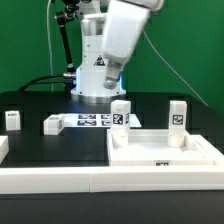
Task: Assemble square table
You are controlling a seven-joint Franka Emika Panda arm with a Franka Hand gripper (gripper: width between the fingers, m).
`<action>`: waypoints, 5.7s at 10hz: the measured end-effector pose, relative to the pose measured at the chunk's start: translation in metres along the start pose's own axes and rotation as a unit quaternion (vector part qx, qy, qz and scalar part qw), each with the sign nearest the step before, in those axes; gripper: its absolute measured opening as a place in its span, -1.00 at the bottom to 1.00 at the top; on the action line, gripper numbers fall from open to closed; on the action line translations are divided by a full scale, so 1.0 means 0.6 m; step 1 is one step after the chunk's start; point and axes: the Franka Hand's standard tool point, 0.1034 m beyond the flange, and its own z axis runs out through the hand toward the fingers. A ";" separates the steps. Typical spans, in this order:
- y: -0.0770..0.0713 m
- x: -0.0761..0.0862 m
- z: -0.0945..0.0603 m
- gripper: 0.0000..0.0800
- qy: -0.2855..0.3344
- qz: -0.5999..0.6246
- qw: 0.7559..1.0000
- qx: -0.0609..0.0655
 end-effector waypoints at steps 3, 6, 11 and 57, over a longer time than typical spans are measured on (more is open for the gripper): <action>0.002 0.007 0.001 0.62 0.000 0.075 0.997 0.000; -0.006 -0.008 0.019 0.62 -0.004 0.185 0.983 0.009; -0.079 -0.080 0.070 0.62 -0.016 0.351 0.935 0.042; -0.229 -0.175 0.261 0.11 -0.245 0.560 0.705 0.359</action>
Offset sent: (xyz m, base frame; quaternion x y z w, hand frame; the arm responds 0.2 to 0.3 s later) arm 0.0000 0.0000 0.0000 0.0000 0.0000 0.1296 0.9916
